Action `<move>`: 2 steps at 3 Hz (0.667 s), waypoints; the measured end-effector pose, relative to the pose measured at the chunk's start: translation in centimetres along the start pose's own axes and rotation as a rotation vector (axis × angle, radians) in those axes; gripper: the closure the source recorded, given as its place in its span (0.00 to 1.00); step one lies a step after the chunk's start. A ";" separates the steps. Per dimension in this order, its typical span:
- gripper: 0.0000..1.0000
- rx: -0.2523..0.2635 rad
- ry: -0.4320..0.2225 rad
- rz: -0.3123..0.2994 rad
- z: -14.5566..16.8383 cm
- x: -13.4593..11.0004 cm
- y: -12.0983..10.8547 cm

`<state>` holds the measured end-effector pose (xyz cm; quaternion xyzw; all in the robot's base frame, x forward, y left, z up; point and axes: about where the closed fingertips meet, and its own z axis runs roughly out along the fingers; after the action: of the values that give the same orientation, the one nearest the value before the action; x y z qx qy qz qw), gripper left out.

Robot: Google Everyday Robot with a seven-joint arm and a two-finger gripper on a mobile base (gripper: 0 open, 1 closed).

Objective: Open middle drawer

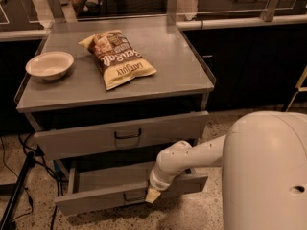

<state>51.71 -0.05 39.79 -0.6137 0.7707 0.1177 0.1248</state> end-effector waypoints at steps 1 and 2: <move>1.00 0.023 -0.003 -0.001 -0.5 0.3 -0.2; 1.00 0.029 -0.001 0.011 -0.7 0.6 0.3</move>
Offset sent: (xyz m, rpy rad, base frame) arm -0.0945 -0.0549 0.0552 -0.0413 -0.0522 -0.2292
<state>51.25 -0.81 40.25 -0.6076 0.7756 0.1074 0.1334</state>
